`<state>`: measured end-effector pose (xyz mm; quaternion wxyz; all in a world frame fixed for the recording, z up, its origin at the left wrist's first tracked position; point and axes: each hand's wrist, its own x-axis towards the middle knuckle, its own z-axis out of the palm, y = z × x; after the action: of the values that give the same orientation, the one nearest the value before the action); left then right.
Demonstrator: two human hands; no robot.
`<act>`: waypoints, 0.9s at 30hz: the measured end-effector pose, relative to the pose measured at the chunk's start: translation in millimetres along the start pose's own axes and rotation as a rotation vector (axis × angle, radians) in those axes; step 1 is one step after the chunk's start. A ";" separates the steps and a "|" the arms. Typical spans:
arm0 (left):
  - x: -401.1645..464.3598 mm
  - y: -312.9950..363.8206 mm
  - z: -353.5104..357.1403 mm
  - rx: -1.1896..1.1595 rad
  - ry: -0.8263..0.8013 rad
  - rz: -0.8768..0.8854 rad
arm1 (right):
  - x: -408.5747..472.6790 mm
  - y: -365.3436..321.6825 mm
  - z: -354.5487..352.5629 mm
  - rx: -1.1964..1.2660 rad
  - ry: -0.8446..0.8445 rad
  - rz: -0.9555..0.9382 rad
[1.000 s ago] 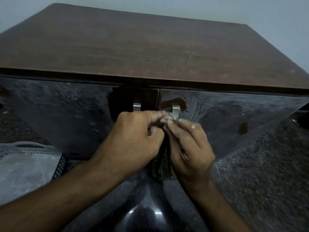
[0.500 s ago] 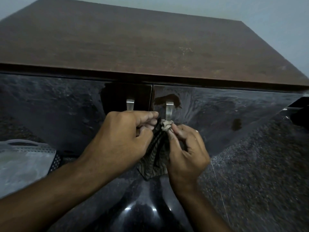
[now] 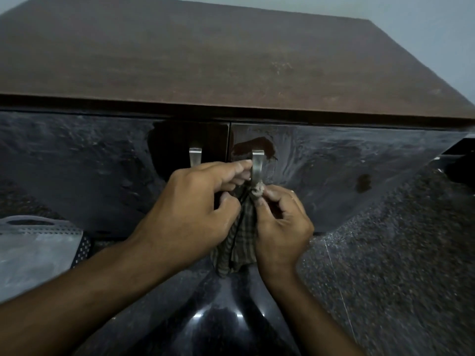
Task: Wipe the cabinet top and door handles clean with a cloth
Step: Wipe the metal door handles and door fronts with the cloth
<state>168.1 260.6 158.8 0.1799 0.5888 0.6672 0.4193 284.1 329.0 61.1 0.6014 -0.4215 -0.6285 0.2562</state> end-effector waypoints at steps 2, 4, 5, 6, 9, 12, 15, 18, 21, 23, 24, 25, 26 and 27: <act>0.1 0.3 1.0 -0.011 -0.010 0.006 | 3.6 -4.9 -4.9 0.036 0.019 0.062; 0.5 -0.8 0.9 -0.019 -0.010 0.012 | 13.6 -17.2 -9.6 0.058 0.054 -0.011; 0.7 -1.4 0.7 -0.016 -0.011 0.013 | 20.0 -25.5 -10.0 0.077 0.058 -0.069; 1.1 -1.9 0.7 -0.008 -0.010 0.016 | 26.0 -32.7 -8.6 0.087 0.054 -0.121; 0.7 -1.3 0.5 0.011 -0.004 0.014 | 28.7 -39.5 -1.9 0.076 0.039 -0.146; -0.6 -0.3 0.1 -0.016 -0.014 0.011 | 11.8 -31.2 -5.5 0.104 0.015 0.036; -0.3 1.3 0.9 -0.035 -0.018 0.003 | 3.8 -24.4 -9.1 0.136 -0.057 0.251; 0.2 1.8 1.1 -0.041 -0.015 0.000 | 10.5 -24.5 -9.2 0.108 -0.079 0.225; -1.8 1.7 0.4 -0.033 -0.034 0.002 | 9.7 -24.4 -11.0 0.054 -0.060 0.141; -2.8 1.8 -1.2 -0.027 -0.037 0.007 | 11.5 -21.5 -11.8 -0.002 -0.033 0.023; -3.0 1.6 -1.4 -0.025 -0.039 0.009 | 15.5 -19.0 -12.1 -0.025 -0.021 -0.048; -2.8 1.2 -1.6 -0.023 -0.042 0.012 | 21.8 -16.9 -12.1 -0.048 -0.006 -0.127; -2.9 0.8 -2.0 -0.022 -0.042 0.012 | 29.0 -16.9 -11.5 -0.072 0.012 -0.210; -3.1 0.2 -2.3 -0.020 -0.040 0.012 | 35.7 -18.5 -11.1 -0.088 0.032 -0.292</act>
<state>167.3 256.8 159.5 0.1967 0.5993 0.6557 0.4150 293.6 347.4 97.4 0.6231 -0.3556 -0.6841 0.1313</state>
